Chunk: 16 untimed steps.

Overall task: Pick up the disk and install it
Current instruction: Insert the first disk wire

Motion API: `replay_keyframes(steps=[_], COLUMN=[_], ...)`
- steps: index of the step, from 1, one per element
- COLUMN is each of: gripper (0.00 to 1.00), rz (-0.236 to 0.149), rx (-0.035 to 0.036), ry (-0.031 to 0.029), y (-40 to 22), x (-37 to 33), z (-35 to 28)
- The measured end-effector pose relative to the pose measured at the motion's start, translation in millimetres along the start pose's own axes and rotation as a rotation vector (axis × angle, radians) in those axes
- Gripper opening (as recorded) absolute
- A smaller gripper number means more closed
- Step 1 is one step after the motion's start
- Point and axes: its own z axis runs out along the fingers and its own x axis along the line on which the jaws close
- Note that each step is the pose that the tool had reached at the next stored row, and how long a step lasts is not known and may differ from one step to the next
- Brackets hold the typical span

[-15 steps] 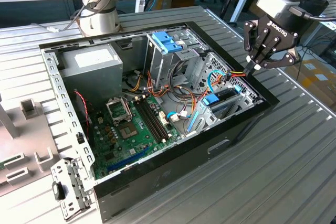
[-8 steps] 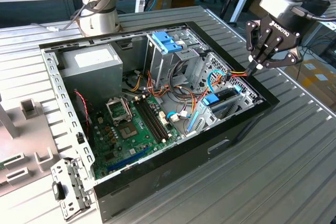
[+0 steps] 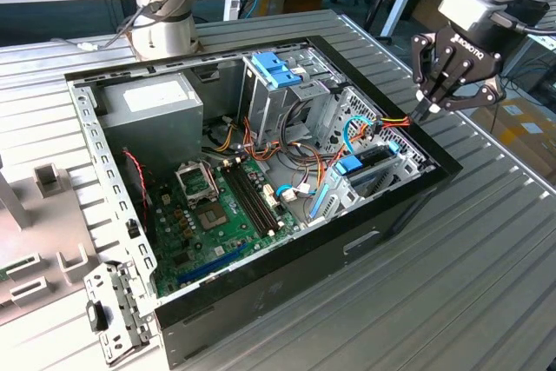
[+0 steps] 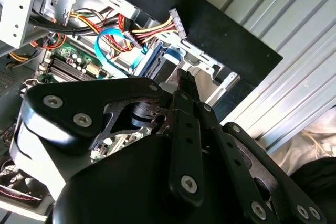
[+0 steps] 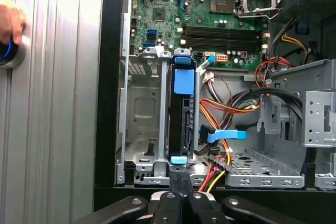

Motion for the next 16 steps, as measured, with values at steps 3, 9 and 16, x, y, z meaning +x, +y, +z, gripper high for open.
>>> replay_keyframes(steps=[3,9,16], gripper=[0.11,0.11,0.11], rz=[-0.012,-0.018,-0.018], rx=[-0.0003,-0.0006,-0.0006], ry=[0.0005,0.0007,0.0007], y=[-4.0,-8.7,-8.9], x=[-4.2,-7.3,-7.3], z=[0.8,1.4,1.4])
